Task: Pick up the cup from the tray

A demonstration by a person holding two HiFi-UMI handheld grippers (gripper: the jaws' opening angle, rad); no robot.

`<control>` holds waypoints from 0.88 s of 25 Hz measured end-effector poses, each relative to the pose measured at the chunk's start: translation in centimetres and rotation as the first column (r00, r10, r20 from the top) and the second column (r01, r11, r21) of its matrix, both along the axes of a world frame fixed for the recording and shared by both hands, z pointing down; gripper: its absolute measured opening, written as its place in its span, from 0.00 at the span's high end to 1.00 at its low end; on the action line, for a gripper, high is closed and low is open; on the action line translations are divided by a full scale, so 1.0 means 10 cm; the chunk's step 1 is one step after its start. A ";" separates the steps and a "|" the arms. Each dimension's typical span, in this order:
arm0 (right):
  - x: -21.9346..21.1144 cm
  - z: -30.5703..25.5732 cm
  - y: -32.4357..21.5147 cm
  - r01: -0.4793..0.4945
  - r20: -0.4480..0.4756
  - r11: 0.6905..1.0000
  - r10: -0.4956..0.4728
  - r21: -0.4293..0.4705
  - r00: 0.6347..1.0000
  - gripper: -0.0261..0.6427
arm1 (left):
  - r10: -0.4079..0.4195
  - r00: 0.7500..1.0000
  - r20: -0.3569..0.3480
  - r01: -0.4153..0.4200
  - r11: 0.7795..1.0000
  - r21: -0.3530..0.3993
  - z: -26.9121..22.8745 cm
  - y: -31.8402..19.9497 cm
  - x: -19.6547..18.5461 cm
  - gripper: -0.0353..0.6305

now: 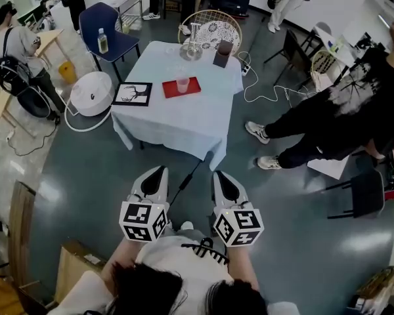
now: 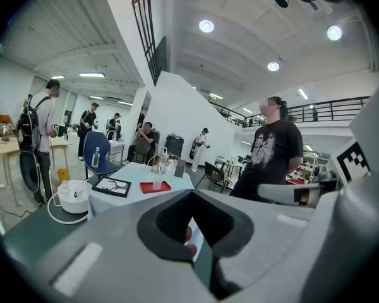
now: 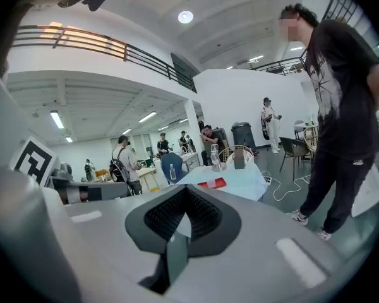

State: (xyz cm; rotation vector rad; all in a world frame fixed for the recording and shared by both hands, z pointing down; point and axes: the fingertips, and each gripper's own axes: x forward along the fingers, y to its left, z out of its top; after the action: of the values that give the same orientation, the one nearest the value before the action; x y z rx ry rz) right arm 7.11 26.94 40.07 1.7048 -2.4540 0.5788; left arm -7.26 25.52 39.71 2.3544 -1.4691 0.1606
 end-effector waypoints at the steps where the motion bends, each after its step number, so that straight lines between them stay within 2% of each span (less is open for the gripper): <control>1: 0.00 0.00 -0.01 -0.001 -0.001 1.000 0.001 -0.001 1.000 0.93 | 0.000 1.000 0.000 0.000 1.000 0.000 0.00 -0.01 0.00 0.95; 11: -0.01 0.04 -0.14 0.056 -0.010 0.998 -0.056 -0.012 0.998 0.92 | -0.015 1.000 0.004 0.015 1.000 -0.010 0.01 -0.12 0.06 0.95; 16: -0.03 0.04 -0.18 0.116 -0.006 0.993 -0.116 -0.020 0.993 0.86 | -0.025 1.000 0.011 0.025 1.000 -0.017 0.01 -0.16 0.10 0.95; 22: 0.00 -0.02 -0.20 0.145 0.010 0.989 -0.145 0.003 0.989 0.79 | -0.057 0.998 0.002 0.057 0.998 -0.027 0.02 -0.17 0.11 0.95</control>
State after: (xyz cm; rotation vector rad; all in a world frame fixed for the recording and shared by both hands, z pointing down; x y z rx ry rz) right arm 7.14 24.91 39.91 1.5103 -2.5591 0.5697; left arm -6.13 23.79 39.87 2.2888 -1.5231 0.1663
